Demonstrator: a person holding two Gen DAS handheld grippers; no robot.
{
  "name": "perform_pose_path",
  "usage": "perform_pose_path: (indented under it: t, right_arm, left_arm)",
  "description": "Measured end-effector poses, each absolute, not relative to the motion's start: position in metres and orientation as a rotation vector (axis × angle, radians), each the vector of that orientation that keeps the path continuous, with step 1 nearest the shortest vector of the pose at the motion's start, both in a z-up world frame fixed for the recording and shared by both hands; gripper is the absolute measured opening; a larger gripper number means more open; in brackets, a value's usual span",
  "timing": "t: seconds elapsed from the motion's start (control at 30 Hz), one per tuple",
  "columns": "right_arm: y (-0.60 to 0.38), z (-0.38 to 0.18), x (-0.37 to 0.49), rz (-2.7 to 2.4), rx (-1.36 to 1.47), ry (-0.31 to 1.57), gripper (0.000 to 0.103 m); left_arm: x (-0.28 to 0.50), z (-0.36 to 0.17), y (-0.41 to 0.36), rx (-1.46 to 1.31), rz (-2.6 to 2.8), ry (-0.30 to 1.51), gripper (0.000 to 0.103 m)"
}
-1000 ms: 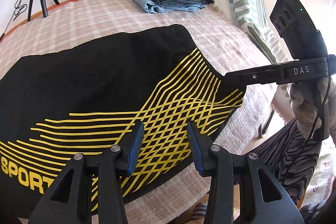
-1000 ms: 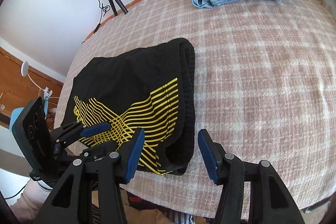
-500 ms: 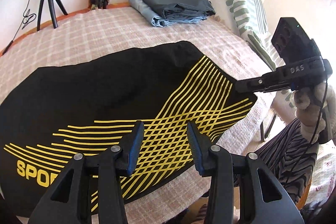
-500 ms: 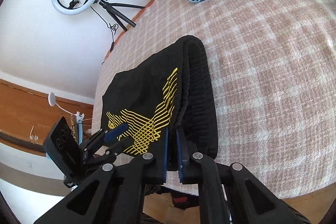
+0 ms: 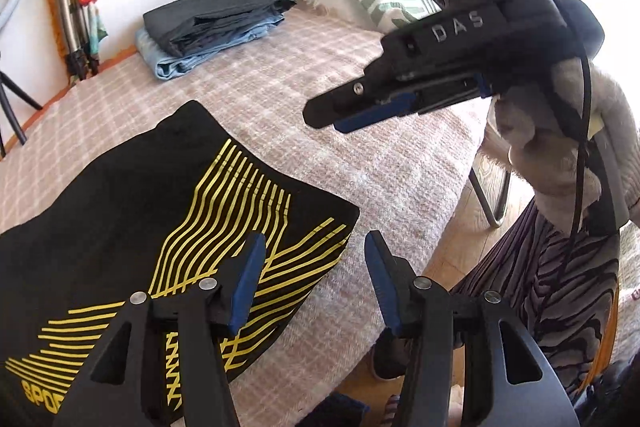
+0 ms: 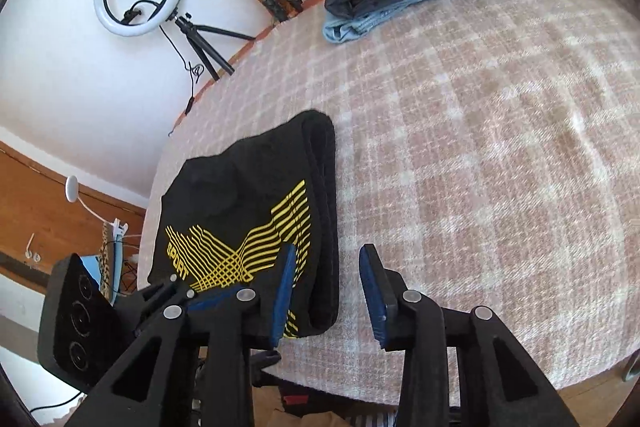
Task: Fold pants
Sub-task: 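Grasp the folded shorts' edge with the left tool and lift it toward the right tool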
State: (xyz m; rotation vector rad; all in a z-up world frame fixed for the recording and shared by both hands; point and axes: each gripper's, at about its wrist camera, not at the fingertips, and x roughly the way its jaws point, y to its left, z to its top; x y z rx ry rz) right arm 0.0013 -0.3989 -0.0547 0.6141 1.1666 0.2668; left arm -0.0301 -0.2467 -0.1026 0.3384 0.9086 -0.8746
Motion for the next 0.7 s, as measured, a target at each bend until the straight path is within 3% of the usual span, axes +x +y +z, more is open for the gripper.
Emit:
perform_pose_path:
  t: [0.27, 0.47, 0.5, 0.63, 0.7]
  right_arm:
    - [-0.419, -0.051, 0.012, 0.234, 0.68, 1.068, 0.036]
    - [-0.422, -0.058, 0.016, 0.254, 0.701, 1.073, 0.036]
    - [-0.422, -0.058, 0.017, 0.256, 0.698, 1.073, 0.037]
    - [-0.418, -0.056, 0.026, 0.267, 0.682, 1.076, 0.041]
    - [-0.415, -0.057, 0.032, 0.268, 0.665, 1.087, 0.045]
  left_arm:
    - [-0.035, -0.13, -0.268, 0.558, -0.842, 0.91, 0.05]
    - [-0.027, -0.135, -0.259, 0.529, -0.885, 0.928, 0.05]
    - [-0.026, -0.135, -0.26, 0.521, -0.888, 0.924, 0.048]
    - [-0.013, -0.132, -0.253, 0.407, -0.877, 0.946, 0.021]
    - [-0.002, -0.13, -0.241, 0.281, -0.875, 0.979, 0.013]
